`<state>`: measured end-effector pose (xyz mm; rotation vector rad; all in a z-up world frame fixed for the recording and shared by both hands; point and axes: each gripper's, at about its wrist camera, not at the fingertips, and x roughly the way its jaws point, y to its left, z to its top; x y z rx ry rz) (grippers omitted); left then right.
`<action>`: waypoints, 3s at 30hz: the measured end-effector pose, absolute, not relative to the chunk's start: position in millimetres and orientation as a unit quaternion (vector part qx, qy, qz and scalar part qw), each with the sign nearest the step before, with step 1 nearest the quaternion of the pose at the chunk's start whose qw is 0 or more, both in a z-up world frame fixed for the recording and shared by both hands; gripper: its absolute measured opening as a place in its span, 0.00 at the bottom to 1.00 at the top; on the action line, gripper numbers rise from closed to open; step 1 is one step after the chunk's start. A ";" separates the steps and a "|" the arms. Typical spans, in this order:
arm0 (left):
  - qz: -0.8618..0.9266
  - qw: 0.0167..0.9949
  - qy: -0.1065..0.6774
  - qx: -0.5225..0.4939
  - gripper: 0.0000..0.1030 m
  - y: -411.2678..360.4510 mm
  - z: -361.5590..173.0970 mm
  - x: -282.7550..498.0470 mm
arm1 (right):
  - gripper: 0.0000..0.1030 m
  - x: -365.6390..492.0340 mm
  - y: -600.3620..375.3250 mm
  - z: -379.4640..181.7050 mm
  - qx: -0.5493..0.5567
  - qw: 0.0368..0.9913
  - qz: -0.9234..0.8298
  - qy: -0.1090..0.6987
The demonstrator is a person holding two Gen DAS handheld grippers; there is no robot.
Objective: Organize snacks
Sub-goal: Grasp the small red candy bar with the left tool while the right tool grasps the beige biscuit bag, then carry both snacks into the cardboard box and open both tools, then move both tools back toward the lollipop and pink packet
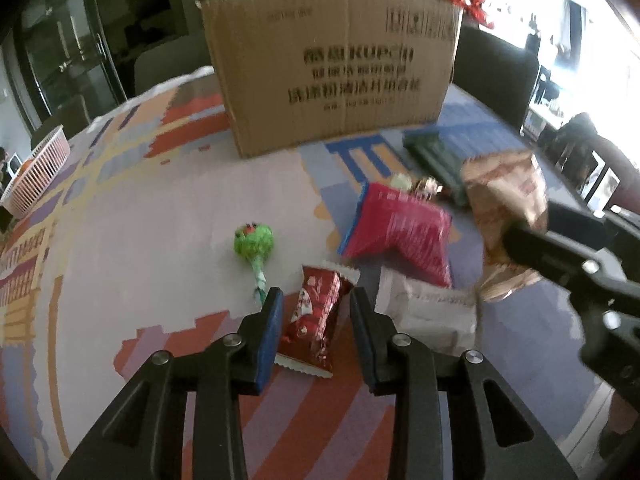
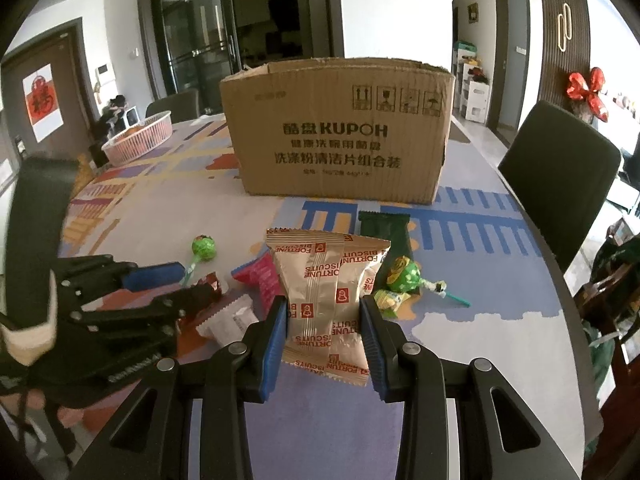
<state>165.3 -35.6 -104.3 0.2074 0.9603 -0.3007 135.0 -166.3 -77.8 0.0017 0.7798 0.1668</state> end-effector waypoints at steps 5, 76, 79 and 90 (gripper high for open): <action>-0.145 0.868 0.466 0.090 0.22 -35.3 -110.3 168.8 | 0.36 136.5 -165.0 -80.6 -0.004 0.921 0.076 0.381; -0.123 0.936 0.325 0.065 0.57 -47.2 56.4 334.9 | 0.66 331.0 -207.6 39.2 -0.014 0.948 0.065 0.312; -0.117 0.939 0.315 0.078 0.57 -45.6 61.2 317.4 | 0.66 318.6 -208.8 42.2 -0.021 0.951 0.057 0.303; -0.126 0.944 0.290 0.090 0.63 -28.4 73.9 250.3 | 0.66 255.2 -192.1 57.7 -0.013 0.957 0.098 0.274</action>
